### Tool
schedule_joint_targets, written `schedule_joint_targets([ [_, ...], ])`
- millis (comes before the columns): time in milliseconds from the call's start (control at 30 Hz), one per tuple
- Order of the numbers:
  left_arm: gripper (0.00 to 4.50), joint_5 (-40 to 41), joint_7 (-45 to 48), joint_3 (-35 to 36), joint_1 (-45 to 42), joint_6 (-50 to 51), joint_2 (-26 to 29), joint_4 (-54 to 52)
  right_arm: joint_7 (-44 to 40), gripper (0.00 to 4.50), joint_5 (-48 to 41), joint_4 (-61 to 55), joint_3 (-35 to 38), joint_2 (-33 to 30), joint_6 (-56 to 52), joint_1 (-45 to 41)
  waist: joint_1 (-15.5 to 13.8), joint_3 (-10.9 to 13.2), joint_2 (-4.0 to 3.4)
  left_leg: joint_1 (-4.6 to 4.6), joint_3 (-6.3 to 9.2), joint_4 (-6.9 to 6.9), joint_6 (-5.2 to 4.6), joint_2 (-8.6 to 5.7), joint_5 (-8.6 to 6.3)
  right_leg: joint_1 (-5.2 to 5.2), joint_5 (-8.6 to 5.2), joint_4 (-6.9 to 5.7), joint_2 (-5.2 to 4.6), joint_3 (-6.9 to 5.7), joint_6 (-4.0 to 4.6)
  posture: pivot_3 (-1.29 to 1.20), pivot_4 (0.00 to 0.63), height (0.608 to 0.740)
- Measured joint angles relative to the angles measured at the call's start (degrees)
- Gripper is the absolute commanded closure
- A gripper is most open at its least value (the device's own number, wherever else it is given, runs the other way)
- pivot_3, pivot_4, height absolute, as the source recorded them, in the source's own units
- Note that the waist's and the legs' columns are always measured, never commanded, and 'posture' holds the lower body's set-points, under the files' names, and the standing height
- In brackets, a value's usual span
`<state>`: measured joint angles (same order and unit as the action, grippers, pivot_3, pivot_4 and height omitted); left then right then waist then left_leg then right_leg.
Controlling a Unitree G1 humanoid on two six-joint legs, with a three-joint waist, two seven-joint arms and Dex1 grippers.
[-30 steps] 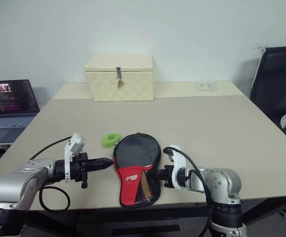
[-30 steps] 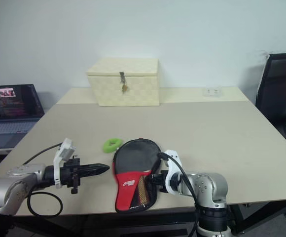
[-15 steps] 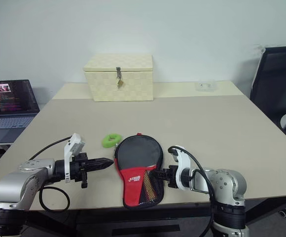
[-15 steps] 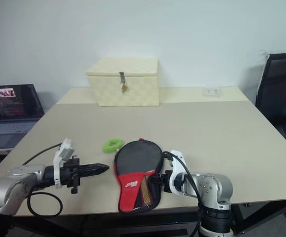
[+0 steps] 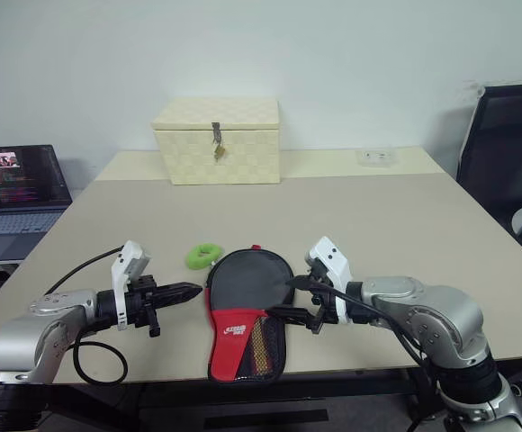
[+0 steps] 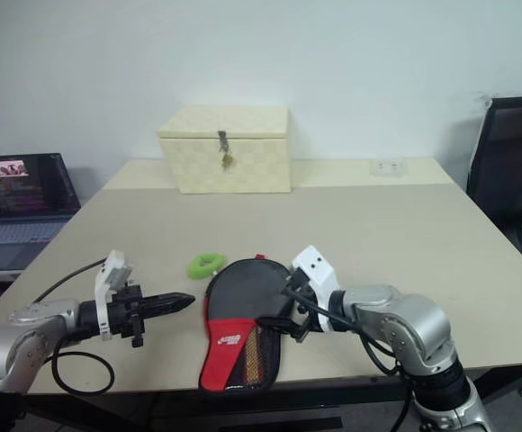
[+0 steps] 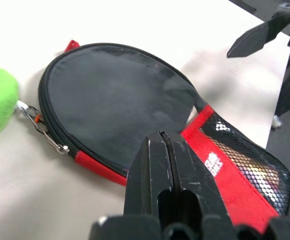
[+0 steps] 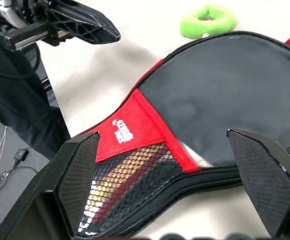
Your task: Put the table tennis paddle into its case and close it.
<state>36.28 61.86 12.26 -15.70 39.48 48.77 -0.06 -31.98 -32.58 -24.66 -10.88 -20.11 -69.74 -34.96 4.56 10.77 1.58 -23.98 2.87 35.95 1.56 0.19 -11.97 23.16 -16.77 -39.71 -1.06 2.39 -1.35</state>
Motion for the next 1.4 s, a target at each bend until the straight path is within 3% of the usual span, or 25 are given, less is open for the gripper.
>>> schedule_joint_targets([
  [300,4.5,-3.59,-6.78,0.67,-4.87,-3.34,-3.14,6.54,-2.19,0.03,4.56,10.46,-5.61,6.44,13.56,-3.65,-0.13,0.0,0.01,0.01,0.03,0.03,0.0,-0.01,0.0,0.0,0.01,-0.09,0.0,-0.03,0.01,0.0,0.15,0.74],
  [333,4.32,-4.16,-7.61,0.67,-5.15,-4.0,-3.55,7.22,-2.14,0.01,5.32,11.8,-6.74,7.19,14.63,-3.69,-0.15,-0.01,0.01,0.0,0.02,0.03,0.0,-0.02,0.0,0.01,0.01,-0.08,-0.01,-0.02,0.01,0.0,0.15,0.74],
  [467,3.25,-7.75,-11.78,0.36,-8.67,-5.48,-5.55,12.44,-1.33,0.0,9.59,17.08,-10.33,9.63,18.65,-3.81,-0.7,-0.01,0.02,-0.01,0.05,0.05,0.01,-0.07,0.0,0.02,0.01,-0.13,-0.04,-0.05,0.01,0.0,0.15,0.74],
  [733,0.25,-16.99,-17.56,-4.62,-24.88,-12.03,-11.4,32.9,-0.7,0.0,13.74,19.71,-12.45,11.74,21.61,-3.94,-1.89,-0.03,0.06,-0.06,0.12,0.13,0.01,-0.21,0.01,0.02,0.01,-0.18,-0.03,-0.12,0.0,0.0,0.15,0.74],
  [767,0.04,-17.59,-17.62,-5.1,-26.04,-12.67,-11.63,34.56,-0.69,0.0,13.95,19.88,-12.54,11.94,21.69,-3.92,-1.91,-0.04,0.08,-0.07,0.12,0.13,0.01,-0.22,0.01,0.03,0.01,-0.17,-0.04,-0.12,0.0,0.0,0.15,0.74],
  [933,0.04,-21.89,-17.4,-6.95,-37.9,-16.22,-15.02,51.62,-0.25,0.0,16.29,21.05,-13.04,12.14,22.42,-3.88,-2.11,-0.05,0.09,-0.09,0.14,0.13,0.01,-0.43,0.01,0.04,0.01,-0.19,-0.01,-0.16,-0.01,0.0,0.15,0.74],
  [1067,0.04,-24.22,-14.66,-8.01,-42.21,-17.43,-16.55,60.92,0.01,0.0,18.13,21.78,-13.44,12.14,22.84,-3.79,-1.63,-0.05,0.09,-0.09,0.11,0.11,0.01,-0.45,0.01,0.07,0.0,-0.19,-0.01,-0.14,-0.03,0.0,0.15,0.74],
  [1400,0.04,-28.56,-13.85,-8.79,-44.51,-21.41,-17.59,68.95,1.04,0.0,19.91,21.82,-13.43,12.34,22.75,-3.65,-1.34,-0.05,0.1,-0.1,0.16,0.14,0.01,-0.39,0.01,0.08,0.0,-0.25,-0.05,-0.13,-0.03,0.0,0.15,0.74],
])
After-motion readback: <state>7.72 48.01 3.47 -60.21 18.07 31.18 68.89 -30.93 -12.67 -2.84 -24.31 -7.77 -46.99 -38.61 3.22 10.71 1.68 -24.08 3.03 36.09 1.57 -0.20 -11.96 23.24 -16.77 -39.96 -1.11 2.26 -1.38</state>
